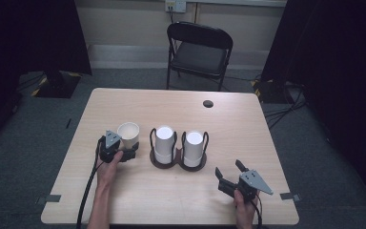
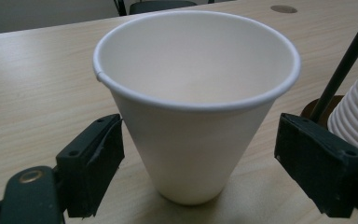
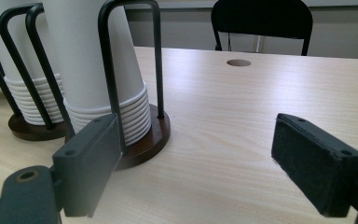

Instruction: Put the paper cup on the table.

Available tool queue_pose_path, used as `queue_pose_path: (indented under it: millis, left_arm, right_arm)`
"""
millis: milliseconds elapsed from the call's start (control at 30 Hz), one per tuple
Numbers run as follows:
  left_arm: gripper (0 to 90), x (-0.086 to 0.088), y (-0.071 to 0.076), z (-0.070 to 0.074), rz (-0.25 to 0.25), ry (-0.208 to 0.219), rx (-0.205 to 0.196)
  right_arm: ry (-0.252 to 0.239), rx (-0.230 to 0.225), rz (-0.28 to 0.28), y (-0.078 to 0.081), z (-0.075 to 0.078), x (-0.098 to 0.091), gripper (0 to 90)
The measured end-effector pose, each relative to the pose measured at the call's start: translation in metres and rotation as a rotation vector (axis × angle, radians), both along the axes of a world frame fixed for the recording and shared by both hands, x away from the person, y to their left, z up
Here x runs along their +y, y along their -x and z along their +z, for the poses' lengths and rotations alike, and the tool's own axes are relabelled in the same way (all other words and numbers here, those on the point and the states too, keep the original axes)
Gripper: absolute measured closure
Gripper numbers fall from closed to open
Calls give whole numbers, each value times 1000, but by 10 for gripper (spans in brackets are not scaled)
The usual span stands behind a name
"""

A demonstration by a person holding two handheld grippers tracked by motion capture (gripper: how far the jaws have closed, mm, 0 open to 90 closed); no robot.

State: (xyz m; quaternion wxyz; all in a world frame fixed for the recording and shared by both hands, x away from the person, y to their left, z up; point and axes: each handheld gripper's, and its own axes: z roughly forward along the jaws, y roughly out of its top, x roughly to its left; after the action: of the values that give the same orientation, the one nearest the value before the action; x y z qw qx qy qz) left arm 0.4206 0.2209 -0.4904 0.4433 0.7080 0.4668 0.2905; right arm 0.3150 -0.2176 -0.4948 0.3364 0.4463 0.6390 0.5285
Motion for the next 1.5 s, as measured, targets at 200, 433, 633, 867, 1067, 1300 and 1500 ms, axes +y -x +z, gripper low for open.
queue_pose_path:
  millis: [200, 433, 633, 867, 1067, 1300, 1500]
  left_arm:
    - [160, 0, 9, 0, 31, 11, -5]
    - [157, 3, 25, 7, 52, 25, -40]
    - [155, 0, 40, 11, 31, 37, -52]
    - [157, -12, 62, 8, 32, 57, -76]
    - [157, -24, 78, 7, 20, 49, -115]
    - [156, -35, 98, 10, -27, 65, -123]
    - [156, -43, 113, 3, -39, 79, -112]
  right_arm:
    - [-2, -1, 1, 0, 0, 0, 149]
    - [-1, -4, 3, 1, 0, 0, 150]
    - [-2, -8, 0, 1, 0, 0, 149]
    - [-1, -16, -2, 2, 0, 0, 149]
    - [-8, -15, -5, 2, 0, -1, 149]
    - [-6, -20, -6, 2, 0, 0, 149]
    - [-8, -22, -2, 3, 0, -1, 149]
